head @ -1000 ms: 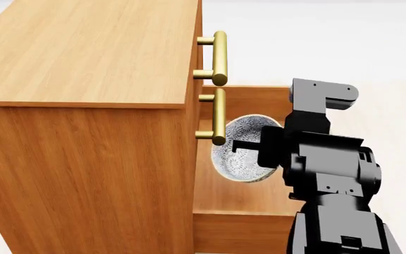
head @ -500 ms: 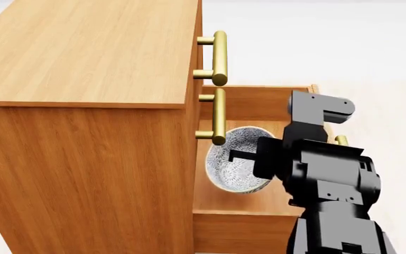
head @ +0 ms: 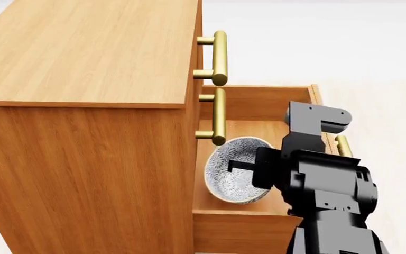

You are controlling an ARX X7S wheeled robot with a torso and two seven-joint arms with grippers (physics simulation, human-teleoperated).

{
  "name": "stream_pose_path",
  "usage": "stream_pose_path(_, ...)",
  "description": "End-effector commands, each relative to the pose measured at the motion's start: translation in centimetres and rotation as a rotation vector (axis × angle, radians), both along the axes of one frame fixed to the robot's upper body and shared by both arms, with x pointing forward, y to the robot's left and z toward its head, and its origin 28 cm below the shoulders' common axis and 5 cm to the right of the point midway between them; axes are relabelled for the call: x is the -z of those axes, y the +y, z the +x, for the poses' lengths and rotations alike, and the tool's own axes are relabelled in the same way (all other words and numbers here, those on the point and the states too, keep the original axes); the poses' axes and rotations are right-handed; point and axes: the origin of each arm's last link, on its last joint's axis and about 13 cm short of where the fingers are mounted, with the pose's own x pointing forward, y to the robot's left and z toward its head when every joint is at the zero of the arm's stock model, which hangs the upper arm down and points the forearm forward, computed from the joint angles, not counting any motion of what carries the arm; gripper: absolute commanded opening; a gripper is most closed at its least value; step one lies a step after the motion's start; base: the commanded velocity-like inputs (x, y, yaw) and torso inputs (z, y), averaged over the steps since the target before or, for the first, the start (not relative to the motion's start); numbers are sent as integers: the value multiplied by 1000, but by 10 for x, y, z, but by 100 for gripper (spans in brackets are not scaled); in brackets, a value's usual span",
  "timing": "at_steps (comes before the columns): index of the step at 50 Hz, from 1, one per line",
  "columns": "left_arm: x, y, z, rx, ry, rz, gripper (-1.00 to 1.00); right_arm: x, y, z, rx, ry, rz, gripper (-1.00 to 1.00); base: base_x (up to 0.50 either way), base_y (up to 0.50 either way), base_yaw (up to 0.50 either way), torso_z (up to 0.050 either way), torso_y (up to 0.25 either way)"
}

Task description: Put the bowl in the bottom drawer of the cabinet and close it.

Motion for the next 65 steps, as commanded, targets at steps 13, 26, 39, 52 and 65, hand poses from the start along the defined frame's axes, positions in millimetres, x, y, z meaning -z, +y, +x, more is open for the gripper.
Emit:
stream_pose_path(13,0,0,0,0,0,0,100,3,0,3,-27,-74,-54,100,0,0,0,0,0)
stream_pose_path(26,0,0,1,0,0,0,100,-16,-4,15,-40,-254,-208,100,0,0,0,0,0)
stream_pose_path(39,0,0,0,5,-15,0,100,-40,-12,23,-11,-363,-226,100,0,0,0,0,0)
stream_pose_path(52,-1,0,0,7,-22,4,100,-68,-27,6,41,-475,-274,100,0,0,0,0,0)
stream_pose_path(65,-1,-1,-1,19,-11,9,100,-75,-57,-7,194,-549,-322,100,0,0,0,0,0)
